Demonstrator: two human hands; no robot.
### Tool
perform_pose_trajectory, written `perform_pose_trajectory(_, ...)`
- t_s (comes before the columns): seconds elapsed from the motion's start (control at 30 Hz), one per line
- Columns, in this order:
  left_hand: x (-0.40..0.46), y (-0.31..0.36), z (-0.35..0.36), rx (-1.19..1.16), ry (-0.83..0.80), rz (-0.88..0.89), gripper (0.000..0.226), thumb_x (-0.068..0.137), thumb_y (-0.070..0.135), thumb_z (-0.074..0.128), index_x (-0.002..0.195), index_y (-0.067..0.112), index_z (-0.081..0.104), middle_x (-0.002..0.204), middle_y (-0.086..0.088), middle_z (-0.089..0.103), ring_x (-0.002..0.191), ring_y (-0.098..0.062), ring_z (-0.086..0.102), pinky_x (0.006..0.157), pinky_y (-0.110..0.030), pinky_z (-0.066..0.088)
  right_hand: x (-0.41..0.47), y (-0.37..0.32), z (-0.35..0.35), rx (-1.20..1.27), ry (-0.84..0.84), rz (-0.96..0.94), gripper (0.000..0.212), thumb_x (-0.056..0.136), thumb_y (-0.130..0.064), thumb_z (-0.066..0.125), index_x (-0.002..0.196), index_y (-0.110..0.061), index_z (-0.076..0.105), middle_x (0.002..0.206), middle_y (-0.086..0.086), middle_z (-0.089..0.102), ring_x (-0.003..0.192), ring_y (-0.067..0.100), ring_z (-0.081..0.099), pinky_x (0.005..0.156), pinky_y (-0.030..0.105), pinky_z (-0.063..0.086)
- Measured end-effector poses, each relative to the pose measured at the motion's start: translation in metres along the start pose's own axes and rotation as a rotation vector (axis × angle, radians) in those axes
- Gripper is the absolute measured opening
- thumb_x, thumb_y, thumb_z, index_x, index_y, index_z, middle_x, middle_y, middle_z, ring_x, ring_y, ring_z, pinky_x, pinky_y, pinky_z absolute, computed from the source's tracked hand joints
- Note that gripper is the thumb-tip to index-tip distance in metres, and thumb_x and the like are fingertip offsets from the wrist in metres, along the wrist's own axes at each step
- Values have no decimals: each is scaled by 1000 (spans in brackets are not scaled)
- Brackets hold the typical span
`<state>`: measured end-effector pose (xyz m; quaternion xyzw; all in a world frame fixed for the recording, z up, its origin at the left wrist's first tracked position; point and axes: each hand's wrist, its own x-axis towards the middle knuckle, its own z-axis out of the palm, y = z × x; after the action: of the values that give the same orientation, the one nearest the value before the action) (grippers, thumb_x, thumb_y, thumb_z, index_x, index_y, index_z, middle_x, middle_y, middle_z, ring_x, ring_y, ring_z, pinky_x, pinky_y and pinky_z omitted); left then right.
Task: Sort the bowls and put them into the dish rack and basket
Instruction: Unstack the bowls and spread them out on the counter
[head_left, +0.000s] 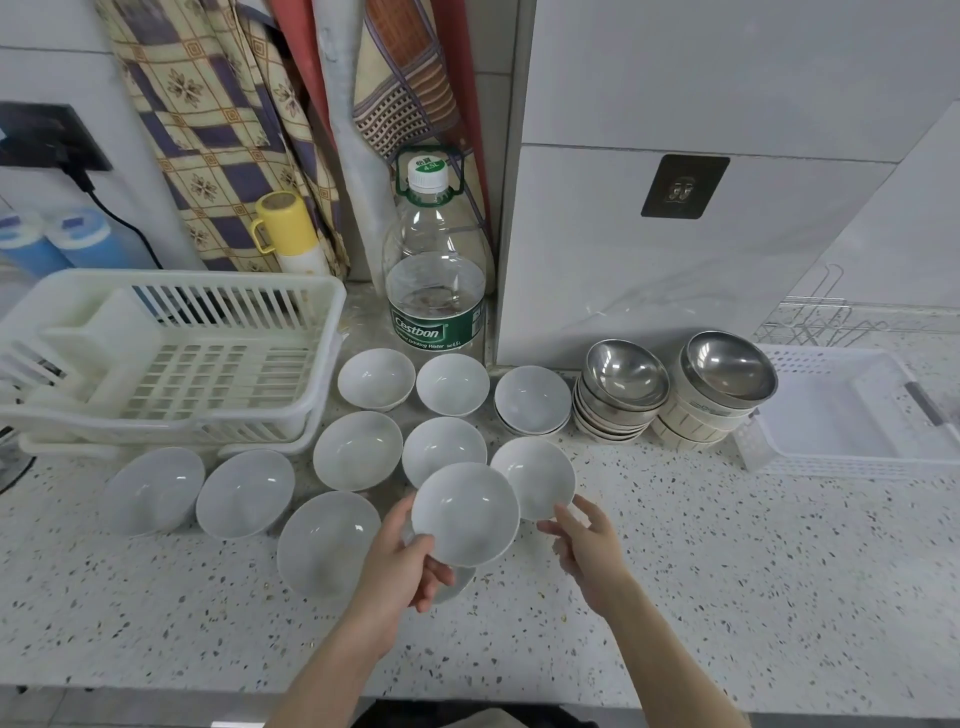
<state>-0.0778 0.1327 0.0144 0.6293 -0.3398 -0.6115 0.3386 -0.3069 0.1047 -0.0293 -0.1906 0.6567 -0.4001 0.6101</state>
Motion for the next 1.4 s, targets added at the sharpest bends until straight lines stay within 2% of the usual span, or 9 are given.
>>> perform_pose_trajectory(0.1,-2,-5,13,80,-85,2,55,95,2,41,136,40,43,62,-18,69,41,-14,49,37,-24,35,-14,2,-13,-144,-53,5,28,100,-32,52,121,-13,55,74,11,72,41,11,38,39,22,28)
perform_pose_trajectory(0.3,-7,-20,41,183,-202,-20,56,98,6,40,134,48,37,58,-12,69,46,-15,57,38,-23,37,-51,18,-43,-241,-177,-124,37,99,-47,45,106,-20,70,65,17,68,41,13,30,41,22,27)
perform_pose_trajectory(0.4,-7,-29,53,224,-248,-31,54,98,11,40,133,53,34,59,-8,70,46,-13,58,38,-21,36,-55,26,-48,-397,-151,-175,23,87,-32,62,107,-24,67,58,2,64,43,11,37,46,23,33)
perform_pose_trajectory(0.57,-5,-40,63,297,-258,-6,58,100,28,49,142,58,22,70,-5,74,43,-8,55,41,-17,39,-50,34,-50,-532,-79,-187,31,85,-5,51,107,-25,63,51,-3,51,48,14,36,48,27,30)
perform_pose_trajectory(0.7,-7,-39,63,386,-296,66,71,89,37,61,141,62,19,101,7,69,70,-4,71,54,-19,51,-47,34,-47,-622,-82,-211,30,87,-7,51,107,-29,58,56,1,64,42,7,39,43,19,32)
perform_pose_trajectory(0.87,-9,-36,59,485,-359,194,89,71,32,71,118,82,15,121,18,60,97,-7,68,80,-31,61,-43,37,-45,-694,-105,-212,31,89,-12,50,116,-26,56,54,-2,63,41,5,39,42,17,32)
perform_pose_trajectory(1.07,-5,-34,58,625,-366,223,93,70,18,72,138,54,19,112,8,60,88,-11,67,77,-39,61,-37,40,-43,-726,-124,-222,32,90,-14,50,120,-24,56,51,-6,59,40,5,39,42,19,32)
perform_pose_trajectory(1.27,-6,-34,58,665,-352,184,96,72,20,71,142,53,14,108,12,58,71,-4,61,48,-15,46,-35,43,-43,-715,-136,-218,31,90,-14,50,119,-24,56,42,-8,45,38,6,32,40,17,27)
perform_pose_trajectory(1.4,-5,-31,59,719,-330,140,96,72,24,71,136,62,11,103,10,61,66,-8,64,45,-22,52,-34,41,-43,-723,-156,-196,32,91,-18,52,123,-22,54,42,-10,49,38,5,33,40,19,28)
